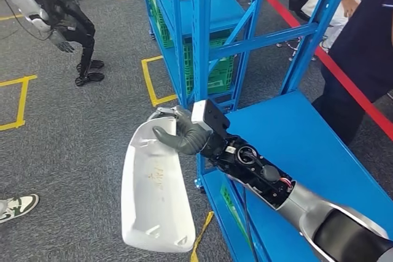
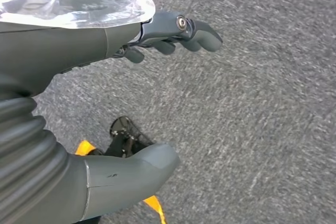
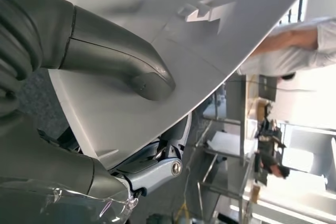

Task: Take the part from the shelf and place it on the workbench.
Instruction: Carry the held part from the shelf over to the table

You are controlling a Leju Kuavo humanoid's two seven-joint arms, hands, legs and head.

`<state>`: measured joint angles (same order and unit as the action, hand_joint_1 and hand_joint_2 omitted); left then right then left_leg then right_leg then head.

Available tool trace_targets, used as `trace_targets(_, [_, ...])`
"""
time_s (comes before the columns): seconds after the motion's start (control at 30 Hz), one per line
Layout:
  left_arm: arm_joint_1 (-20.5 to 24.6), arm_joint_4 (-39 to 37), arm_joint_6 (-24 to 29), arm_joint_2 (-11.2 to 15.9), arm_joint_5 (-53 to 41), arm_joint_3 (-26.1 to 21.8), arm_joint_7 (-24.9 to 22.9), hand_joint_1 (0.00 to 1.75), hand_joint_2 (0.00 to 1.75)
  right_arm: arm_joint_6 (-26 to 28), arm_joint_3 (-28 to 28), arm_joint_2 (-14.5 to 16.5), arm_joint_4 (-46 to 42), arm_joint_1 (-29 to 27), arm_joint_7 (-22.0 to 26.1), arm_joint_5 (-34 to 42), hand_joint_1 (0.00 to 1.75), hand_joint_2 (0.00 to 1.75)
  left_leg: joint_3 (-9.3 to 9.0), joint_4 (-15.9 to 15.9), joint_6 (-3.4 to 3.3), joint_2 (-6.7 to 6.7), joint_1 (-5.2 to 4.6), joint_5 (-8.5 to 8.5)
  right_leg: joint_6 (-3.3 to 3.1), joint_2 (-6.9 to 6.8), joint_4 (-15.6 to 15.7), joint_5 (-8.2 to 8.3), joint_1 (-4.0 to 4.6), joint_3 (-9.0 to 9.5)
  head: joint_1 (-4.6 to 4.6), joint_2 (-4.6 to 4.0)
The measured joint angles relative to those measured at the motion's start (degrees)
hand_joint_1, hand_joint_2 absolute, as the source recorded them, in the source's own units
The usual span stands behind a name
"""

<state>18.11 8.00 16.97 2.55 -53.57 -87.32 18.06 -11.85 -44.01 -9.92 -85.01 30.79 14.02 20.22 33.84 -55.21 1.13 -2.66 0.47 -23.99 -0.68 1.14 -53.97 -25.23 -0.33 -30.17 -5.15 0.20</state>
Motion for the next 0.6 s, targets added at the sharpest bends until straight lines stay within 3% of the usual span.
trace_targets(0.03, [0.06, 0.00, 0.00, 0.05, -0.01, 0.00, 0.05, 0.00, 1.75, -0.01, 0.01, 0.00, -0.01, 0.06, 0.01, 0.01, 1.75, 1.75, 1.10, -2.31, 0.21, 0.64, -0.02, -1.39, -0.27, -0.34, 0.27, 0.17, -0.14, 0.12, 0.19, 0.00])
trace_targets(0.1, [0.18, 0.00, 0.05, 0.08, -0.05, 0.00, 0.27, 0.00, 1.75, -0.03, -0.01, 0.00, -0.03, 0.08, -0.01, 0.01, 1.75, 1.75, 4.96, -10.13, 0.59, 1.63, 0.06, -5.12, -0.50, -1.02, 0.41, 0.24, -0.12, 0.05, 0.52, 0.00])
trace_targets(0.17, [0.07, 0.00, 0.12, 0.01, -0.11, 0.00, 0.51, 0.00, 1.75, -0.07, -0.04, 0.00, -0.02, -0.06, -0.05, -0.01, 1.75, 1.75, 7.99, -15.94, 0.91, 1.84, 0.22, -6.72, -0.55, -1.71, 0.40, 0.20, -0.09, -0.04, 0.66, 0.00])
trace_targets(0.2, [0.00, 0.00, 0.11, -0.02, -0.13, 0.00, 0.57, 0.00, 1.75, -0.09, -0.05, 0.00, -0.02, -0.10, -0.07, -0.01, 1.75, 1.75, 7.93, -15.66, 1.01, 1.99, 0.33, -5.95, -0.55, -2.02, 0.39, 0.17, -0.10, -0.04, 0.70, 0.00])
trace_targets(0.23, [-0.03, 0.00, 0.07, 0.00, -0.16, 0.00, 0.61, 0.00, 1.75, -0.11, -0.07, 0.00, -0.01, -0.11, -0.07, -0.01, 1.75, 1.75, 6.60, -12.95, 1.07, 2.22, 0.46, -4.26, -0.48, -2.32, 0.37, 0.12, -0.11, 0.01, 0.74, 0.00])
trace_targets(0.3, [0.06, 0.00, 0.00, 0.07, -0.23, 0.00, 0.64, 0.00, 1.75, -0.13, -0.07, 0.00, -0.02, -0.05, -0.07, -0.01, 1.75, 1.75, 2.17, -4.38, 1.06, 3.35, 0.56, -0.65, -0.10, -2.80, 0.18, -0.14, 0.02, 0.09, 0.82, 0.00])
trace_targets(0.37, [0.17, 0.00, -0.03, 0.10, -0.30, 0.00, 0.67, 0.00, 1.75, -0.16, -0.05, 0.00, -0.03, 0.03, -0.07, -0.01, 1.75, 1.75, -0.31, 0.59, 0.55, 3.99, 0.37, 0.74, 0.45, -3.17, -0.07, -0.49, 0.27, 0.07, 0.61, 0.00])
trace_targets(0.5, [0.11, 0.00, -0.60, 0.11, 0.26, 0.00, 1.20, 0.00, 1.75, -0.62, -0.07, 0.02, -0.03, 0.07, -0.02, -0.03, 1.75, 1.75, -0.66, 1.16, -0.94, 3.07, 0.14, 0.69, 1.67, -3.23, -1.27, -1.76, 0.00, -0.27, 0.18, 0.00])
trace_targets(0.53, [0.14, 0.00, -0.78, 0.13, 0.41, 0.00, 1.41, 0.00, 1.75, -0.68, -0.06, 0.02, -0.03, 0.08, 0.00, -0.03, 1.75, 1.75, -0.79, 1.25, -1.28, 2.89, 0.22, 0.72, 1.92, -2.74, -3.40, -3.08, -0.10, -1.20, 0.02, 0.00])
trace_targets(0.6, [0.18, 0.00, -1.09, 0.15, 0.77, 0.00, 1.74, 0.00, 1.75, -0.73, -0.09, 0.02, 0.01, 0.00, 0.05, -0.03, 1.75, 1.75, -0.89, 1.28, -1.70, 2.49, 0.22, 0.66, 2.18, -1.74, -11.47, -6.97, -0.19, -4.88, -0.27, 0.00])
